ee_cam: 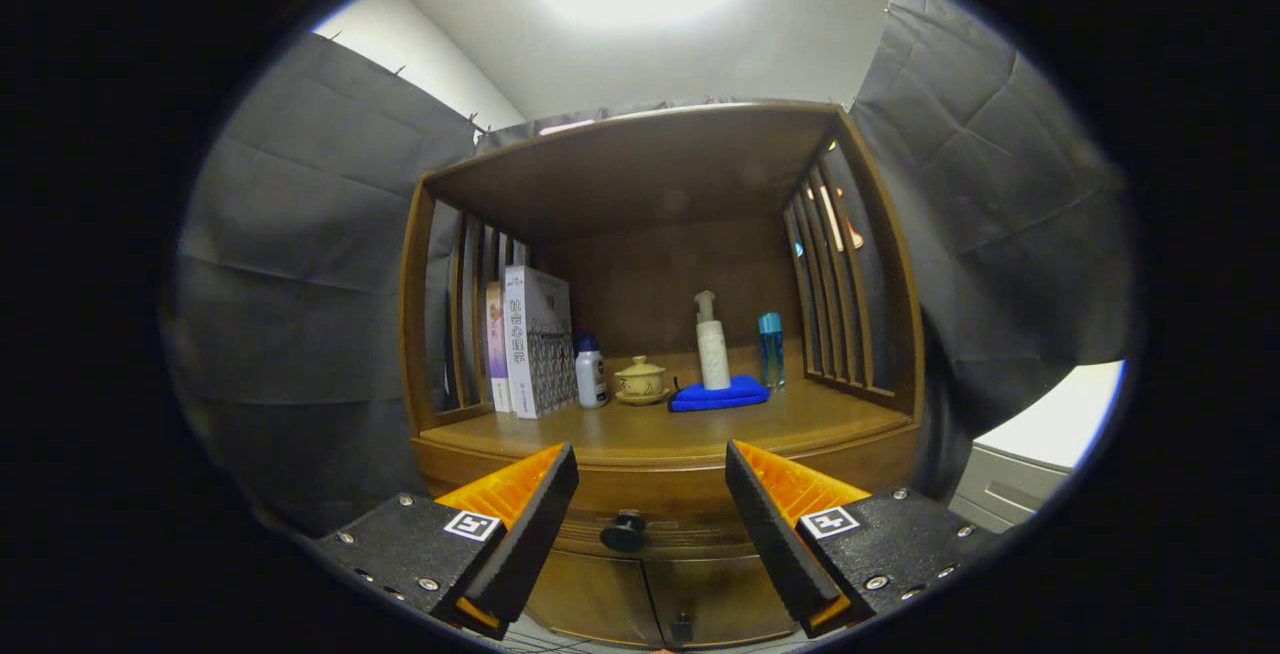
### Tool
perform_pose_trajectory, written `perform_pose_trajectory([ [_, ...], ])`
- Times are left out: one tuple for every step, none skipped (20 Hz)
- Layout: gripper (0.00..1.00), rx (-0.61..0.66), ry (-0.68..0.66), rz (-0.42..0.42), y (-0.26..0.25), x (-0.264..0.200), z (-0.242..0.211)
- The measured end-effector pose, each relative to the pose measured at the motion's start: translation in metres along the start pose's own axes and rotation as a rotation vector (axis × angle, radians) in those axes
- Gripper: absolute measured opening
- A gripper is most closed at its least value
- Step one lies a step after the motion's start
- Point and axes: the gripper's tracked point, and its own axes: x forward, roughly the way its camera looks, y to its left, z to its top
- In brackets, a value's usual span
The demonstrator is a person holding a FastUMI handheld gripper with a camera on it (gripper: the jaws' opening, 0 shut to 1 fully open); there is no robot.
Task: Pull open the drawer, take out the items inside it, and place them on the countertop above the cabinet.
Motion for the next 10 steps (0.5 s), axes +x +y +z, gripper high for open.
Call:
perform_pose_trajectory([
  [0.93,0.006,0.017,0.004,0.004,0.007,-0.005],
  [0.94,0.008,0.031,0.007,0.007,0.013,-0.01],
  [0.93,0.007,0.049,0.007,0.01,0.019,-0.018],
  [0.93,0.006,0.063,0.007,0.012,0.025,-0.024],
  [0.93,0.003,0.078,0.011,0.015,0.031,-0.03],
  [0.94,-0.003,0.095,0.014,0.016,0.035,-0.039],
  [0.93,-0.012,0.121,0.012,0.017,0.041,-0.05],
  [0.93,-0.021,0.152,0.008,0.018,0.045,-0.061],
  [0.93,-0.024,0.185,0.002,0.018,0.048,-0.073],
  [0.93,-0.025,0.213,-0.008,0.018,0.051,-0.085],
])
